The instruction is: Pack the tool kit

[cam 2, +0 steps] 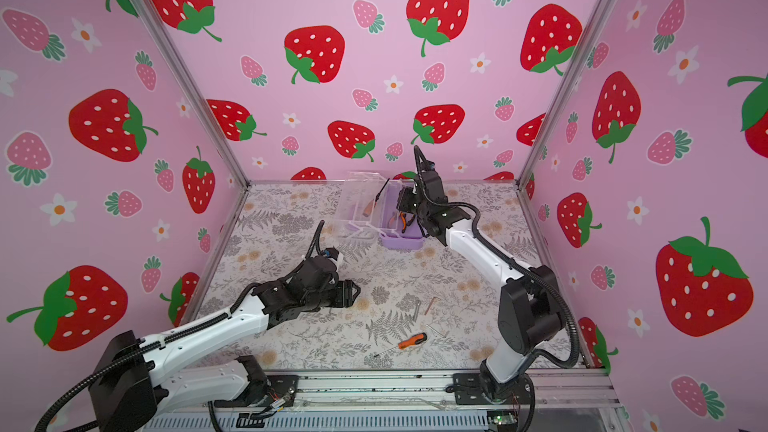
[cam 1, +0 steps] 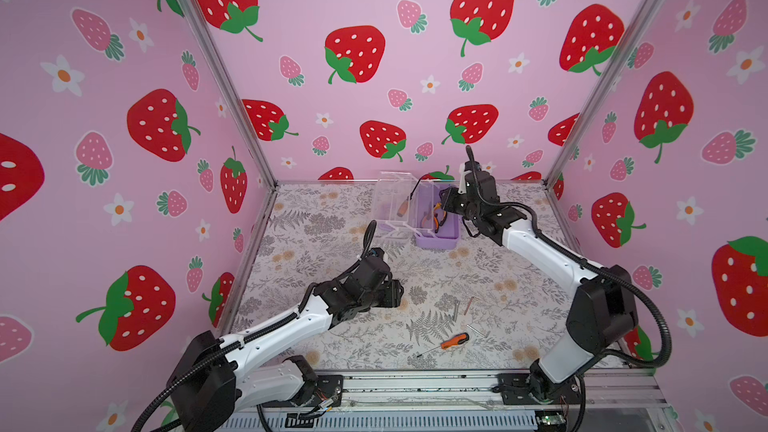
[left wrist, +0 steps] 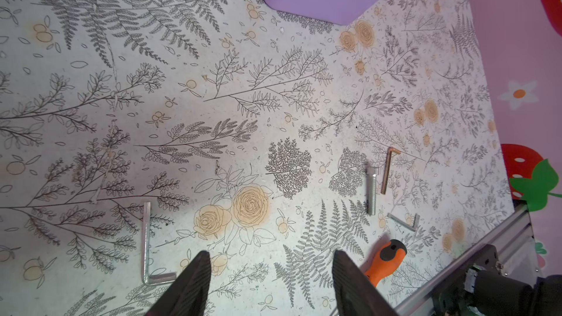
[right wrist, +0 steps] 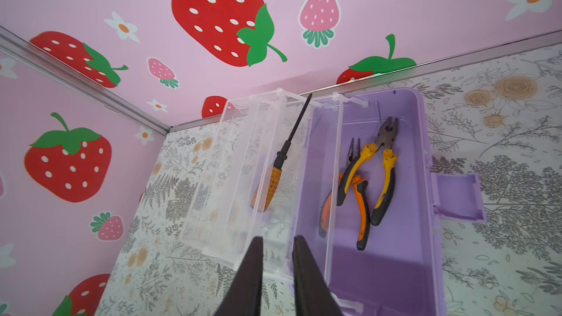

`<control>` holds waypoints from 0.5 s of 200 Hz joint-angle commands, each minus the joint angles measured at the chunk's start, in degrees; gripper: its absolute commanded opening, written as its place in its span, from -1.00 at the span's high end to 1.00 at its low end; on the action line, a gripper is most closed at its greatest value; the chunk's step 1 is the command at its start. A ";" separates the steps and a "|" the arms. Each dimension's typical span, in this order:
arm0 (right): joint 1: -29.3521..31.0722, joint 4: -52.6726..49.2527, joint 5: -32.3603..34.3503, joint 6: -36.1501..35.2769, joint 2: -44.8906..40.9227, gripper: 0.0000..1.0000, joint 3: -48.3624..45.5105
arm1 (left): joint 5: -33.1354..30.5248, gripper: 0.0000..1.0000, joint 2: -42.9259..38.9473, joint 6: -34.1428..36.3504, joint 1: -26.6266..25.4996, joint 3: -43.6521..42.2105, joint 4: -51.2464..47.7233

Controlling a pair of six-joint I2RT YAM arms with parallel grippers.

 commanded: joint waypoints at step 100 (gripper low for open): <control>-3.07 -10.86 -8.57 0.58 39.46 0.54 42.20 | 1.45 -0.33 -0.97 -0.75 4.07 0.89 0.06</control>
